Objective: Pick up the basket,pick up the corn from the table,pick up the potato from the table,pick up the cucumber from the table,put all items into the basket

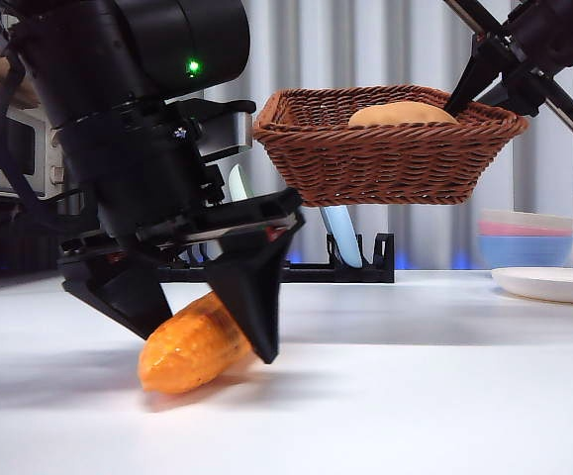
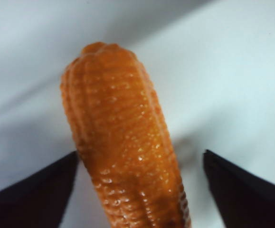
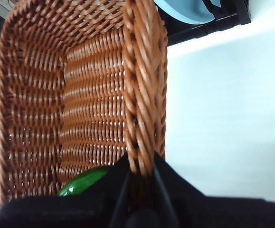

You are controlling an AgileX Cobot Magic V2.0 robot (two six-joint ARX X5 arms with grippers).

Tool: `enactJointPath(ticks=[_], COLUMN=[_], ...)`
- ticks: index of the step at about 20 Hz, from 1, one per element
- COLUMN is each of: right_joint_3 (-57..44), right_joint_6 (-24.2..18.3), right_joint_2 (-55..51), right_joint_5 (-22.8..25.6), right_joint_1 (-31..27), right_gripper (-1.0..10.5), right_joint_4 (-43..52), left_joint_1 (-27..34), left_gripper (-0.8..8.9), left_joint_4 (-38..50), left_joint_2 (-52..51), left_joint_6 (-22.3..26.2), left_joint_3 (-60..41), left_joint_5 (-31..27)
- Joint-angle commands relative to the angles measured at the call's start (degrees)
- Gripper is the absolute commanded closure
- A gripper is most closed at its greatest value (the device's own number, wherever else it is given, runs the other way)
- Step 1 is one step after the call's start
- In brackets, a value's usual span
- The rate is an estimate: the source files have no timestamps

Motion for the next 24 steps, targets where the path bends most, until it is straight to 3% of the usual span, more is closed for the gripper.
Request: enactJointPath(ticks=[1, 4, 8, 12, 17, 21, 24], right_joint_3=[0.7, 0.7, 0.7, 0.7, 0.7, 0.7, 0.7], right_joint_6=[0.9, 0.3, -0.6, -0.7, -1.7, -1.6, -1.6], right_joint_2=[-0.2, -0.2, -0.2, -0.2, -0.2, -0.2, -0.2], right_joint_5=[-0.3, 0.0, 0.1, 0.2, 0.2, 0.1, 0.0], right_joint_1=[0.1, 0.1, 0.9, 3.3, 9.9, 14.8, 17.1], right_gripper=[9.6, 9.6, 9.6, 9.6, 9.6, 9.6, 9.6], right_joint_4=[0.2, -1.1, -1.7, -2.9, -6.9, -7.9, -8.3], left_joint_1=[-0.1, -1.5, -7.4, -12.9, -10.8, -4.9, -0.9], left_gripper=[8.21, 8.21, 8.21, 8.21, 8.21, 8.21, 8.21], left_joint_4=[-1.6, -6.6, -13.2, -11.4, -3.1, -2.1, -3.3], left_joint_2=[-0.5, -7.4, -23.9, -35.3, -31.1, -21.4, -14.3], left_joint_6=[1.9, 1.8, 0.0, -2.0, 9.1, 13.5, 13.9], left_joint_3=[-0.2, -0.2, 0.3, 5.8, 14.3, 17.5, 17.5], left_joint_5=[0.1, 0.4, 8.2, 0.0, -15.4, -15.3, -14.5])
